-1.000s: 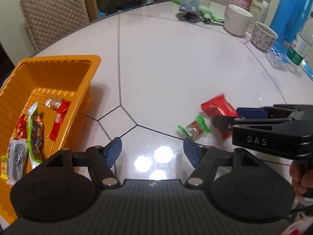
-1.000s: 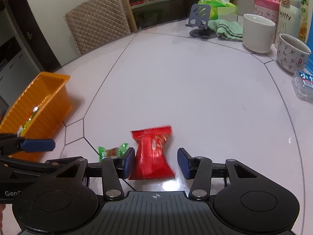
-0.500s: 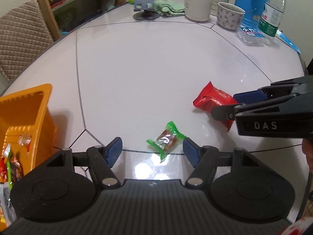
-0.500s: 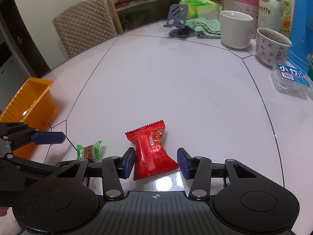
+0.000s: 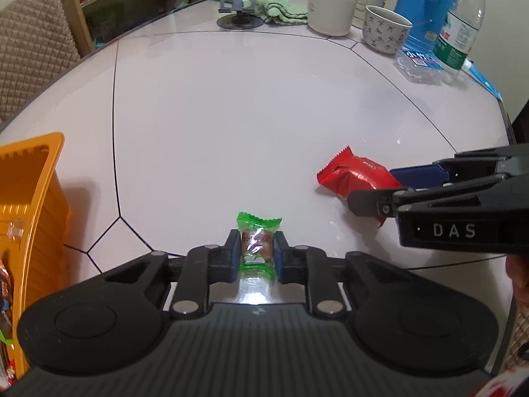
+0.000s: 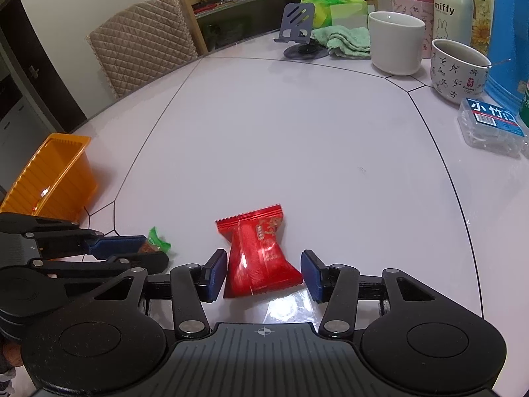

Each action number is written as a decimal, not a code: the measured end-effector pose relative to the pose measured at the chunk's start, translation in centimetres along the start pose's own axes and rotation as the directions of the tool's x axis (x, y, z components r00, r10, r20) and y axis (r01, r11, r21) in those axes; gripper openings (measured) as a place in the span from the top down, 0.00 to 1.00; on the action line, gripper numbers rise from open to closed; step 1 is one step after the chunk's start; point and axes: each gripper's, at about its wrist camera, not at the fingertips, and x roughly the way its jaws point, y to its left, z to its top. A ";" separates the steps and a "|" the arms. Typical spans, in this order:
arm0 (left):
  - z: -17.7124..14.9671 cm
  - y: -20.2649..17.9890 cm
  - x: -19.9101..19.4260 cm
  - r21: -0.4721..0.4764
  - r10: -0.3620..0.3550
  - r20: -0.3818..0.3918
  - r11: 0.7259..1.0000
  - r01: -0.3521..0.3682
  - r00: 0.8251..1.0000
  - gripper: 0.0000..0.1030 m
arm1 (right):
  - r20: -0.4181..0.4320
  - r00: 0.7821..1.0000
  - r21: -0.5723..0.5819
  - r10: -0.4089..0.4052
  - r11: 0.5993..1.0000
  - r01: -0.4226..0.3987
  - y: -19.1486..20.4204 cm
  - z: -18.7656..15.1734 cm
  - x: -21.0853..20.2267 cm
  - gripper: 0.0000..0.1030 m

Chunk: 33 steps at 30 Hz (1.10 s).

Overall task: Organize snacks
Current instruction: 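Grasp the green-wrapped candy with the left tool while the right tool grasps the red snack, then carry both snacks over the orange tray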

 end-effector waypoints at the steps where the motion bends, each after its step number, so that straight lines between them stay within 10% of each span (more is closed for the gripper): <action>1: 0.0 0.1 -0.1 -0.012 -0.001 -0.002 1.000 0.001 1.000 0.83 | 0.000 1.000 -0.005 0.000 1.000 0.000 0.1 0.0 0.1 0.49; 23: -1.0 2.8 -2.0 -0.188 0.057 -0.030 0.980 -0.061 0.998 0.83 | 0.012 1.000 -0.146 -0.023 0.989 0.025 2.2 0.6 1.7 0.45; 26: -1.2 2.9 -2.3 -0.197 0.060 -0.029 0.978 -0.065 0.998 0.83 | 0.012 0.999 -0.174 -0.033 0.984 0.035 2.4 0.4 1.7 0.65; 33: -1.6 2.9 -3.2 -0.216 0.064 -0.023 0.974 -0.068 0.998 0.83 | 0.009 1.000 -0.185 -0.019 0.983 0.021 2.6 -0.2 1.1 0.71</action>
